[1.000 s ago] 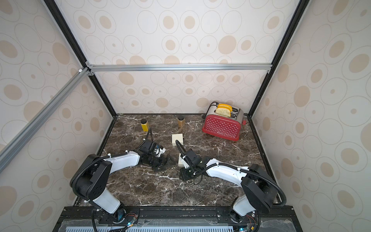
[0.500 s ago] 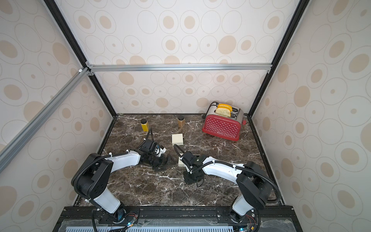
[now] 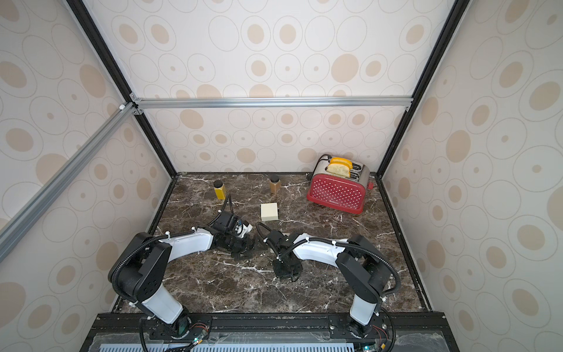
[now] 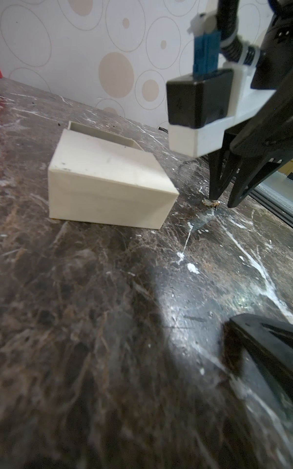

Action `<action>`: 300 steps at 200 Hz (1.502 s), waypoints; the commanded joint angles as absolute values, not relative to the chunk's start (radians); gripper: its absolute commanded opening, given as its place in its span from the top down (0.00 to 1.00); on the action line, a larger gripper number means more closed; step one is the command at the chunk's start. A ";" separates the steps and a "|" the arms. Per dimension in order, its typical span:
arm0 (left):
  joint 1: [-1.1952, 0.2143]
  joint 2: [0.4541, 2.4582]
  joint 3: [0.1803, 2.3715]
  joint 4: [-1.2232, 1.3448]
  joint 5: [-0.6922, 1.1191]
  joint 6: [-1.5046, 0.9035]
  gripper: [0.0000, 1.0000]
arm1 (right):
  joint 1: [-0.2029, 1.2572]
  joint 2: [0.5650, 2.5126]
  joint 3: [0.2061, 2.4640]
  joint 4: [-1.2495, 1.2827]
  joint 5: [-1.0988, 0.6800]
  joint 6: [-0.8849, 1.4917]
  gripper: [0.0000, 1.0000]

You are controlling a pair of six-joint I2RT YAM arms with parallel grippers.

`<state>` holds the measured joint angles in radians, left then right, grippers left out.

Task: Place the earrings into the drawer-style jewelry box
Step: Pick up the earring from the center of the board.

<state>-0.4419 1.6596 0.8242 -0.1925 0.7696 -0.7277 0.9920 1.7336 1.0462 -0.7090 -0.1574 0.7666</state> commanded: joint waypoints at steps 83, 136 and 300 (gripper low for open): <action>-0.430 1.675 0.838 -0.232 0.746 -0.705 0.01 | 0.997 1.785 1.094 -0.768 -0.121 0.776 0.83; -0.428 1.672 0.835 -0.228 0.746 -0.706 0.01 | 0.998 1.796 1.111 -0.770 -0.112 0.769 0.81; -0.428 1.664 0.822 -0.220 0.749 -0.716 0.01 | 0.994 1.712 1.022 -0.586 -0.180 0.730 0.95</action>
